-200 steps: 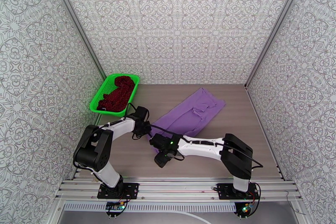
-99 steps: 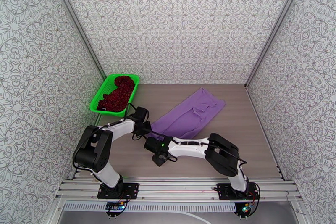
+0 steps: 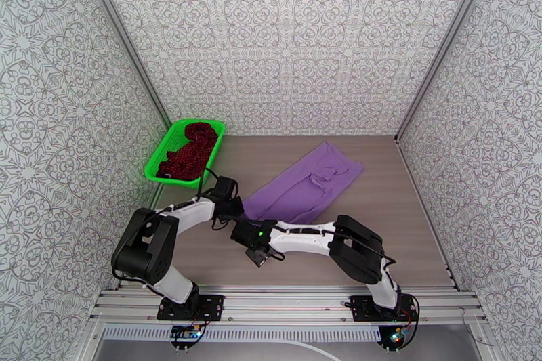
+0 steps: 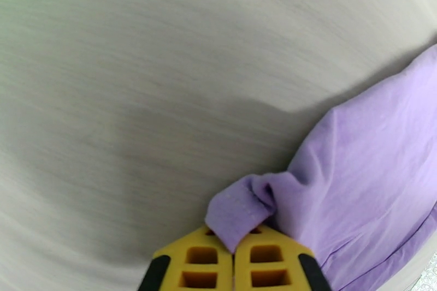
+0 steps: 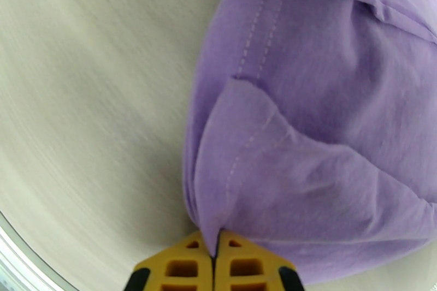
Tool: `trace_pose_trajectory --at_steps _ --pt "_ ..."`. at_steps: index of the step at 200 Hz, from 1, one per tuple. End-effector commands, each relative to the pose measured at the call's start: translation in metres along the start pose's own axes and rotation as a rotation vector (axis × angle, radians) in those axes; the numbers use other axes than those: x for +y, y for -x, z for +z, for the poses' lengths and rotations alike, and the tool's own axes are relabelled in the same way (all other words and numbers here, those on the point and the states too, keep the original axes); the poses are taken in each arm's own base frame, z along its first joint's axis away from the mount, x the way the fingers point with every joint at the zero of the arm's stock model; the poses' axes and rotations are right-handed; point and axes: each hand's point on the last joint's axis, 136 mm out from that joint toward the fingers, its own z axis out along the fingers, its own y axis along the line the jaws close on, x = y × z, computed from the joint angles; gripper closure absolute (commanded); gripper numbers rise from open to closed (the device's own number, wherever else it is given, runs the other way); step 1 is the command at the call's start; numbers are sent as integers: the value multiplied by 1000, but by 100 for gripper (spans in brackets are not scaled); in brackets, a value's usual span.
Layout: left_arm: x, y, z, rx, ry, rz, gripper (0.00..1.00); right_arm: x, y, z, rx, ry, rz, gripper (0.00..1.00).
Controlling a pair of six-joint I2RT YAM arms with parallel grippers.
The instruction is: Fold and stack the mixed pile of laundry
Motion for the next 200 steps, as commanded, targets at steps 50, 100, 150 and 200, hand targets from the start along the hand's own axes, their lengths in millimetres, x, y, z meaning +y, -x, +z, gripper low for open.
trace_pose_trajectory --at_steps 50,100,150,200 --pt "14 -45 -55 136 25 31 100 59 -5 -44 -19 268 -119 100" --pt "-30 -15 -91 103 -20 140 100 4 1 -81 -90 108 -41 100" --pt "-99 10 -80 113 -36 278 100 -77 -14 -90 -94 -35 82 100" --pt "-162 35 -53 124 -40 365 100 -161 -34 -87 -60 -170 201 100"
